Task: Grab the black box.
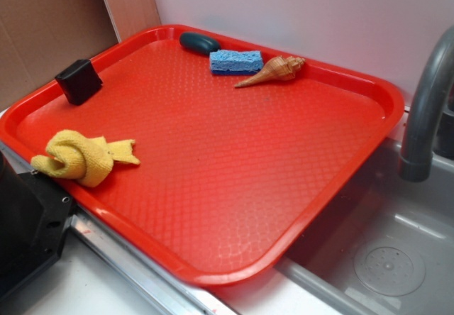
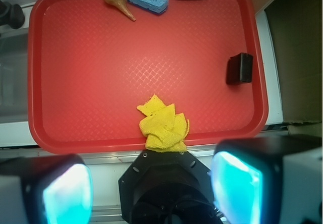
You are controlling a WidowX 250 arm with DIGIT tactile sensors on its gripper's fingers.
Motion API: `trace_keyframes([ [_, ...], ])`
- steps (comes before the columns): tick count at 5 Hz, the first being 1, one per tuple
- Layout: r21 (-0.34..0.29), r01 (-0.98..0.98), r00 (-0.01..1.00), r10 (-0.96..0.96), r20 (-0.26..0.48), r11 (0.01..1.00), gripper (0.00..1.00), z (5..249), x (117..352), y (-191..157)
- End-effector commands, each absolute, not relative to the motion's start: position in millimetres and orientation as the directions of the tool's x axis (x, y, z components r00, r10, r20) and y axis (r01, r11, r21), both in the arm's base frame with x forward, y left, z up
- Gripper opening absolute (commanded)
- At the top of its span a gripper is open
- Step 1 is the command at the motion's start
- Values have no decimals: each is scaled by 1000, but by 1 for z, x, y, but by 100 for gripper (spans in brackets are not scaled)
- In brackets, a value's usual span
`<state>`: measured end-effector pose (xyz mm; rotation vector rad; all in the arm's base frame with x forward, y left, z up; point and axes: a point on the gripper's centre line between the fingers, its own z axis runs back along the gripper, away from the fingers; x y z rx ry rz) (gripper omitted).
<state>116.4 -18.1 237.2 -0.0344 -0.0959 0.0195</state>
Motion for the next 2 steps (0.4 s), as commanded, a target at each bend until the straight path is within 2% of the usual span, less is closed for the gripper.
trace_keyframes([
  [1,-35,-18,995,21,95,999,100,237,116,-18],
  [2,45,-187,982,187,13,981,100,207,121,31],
])
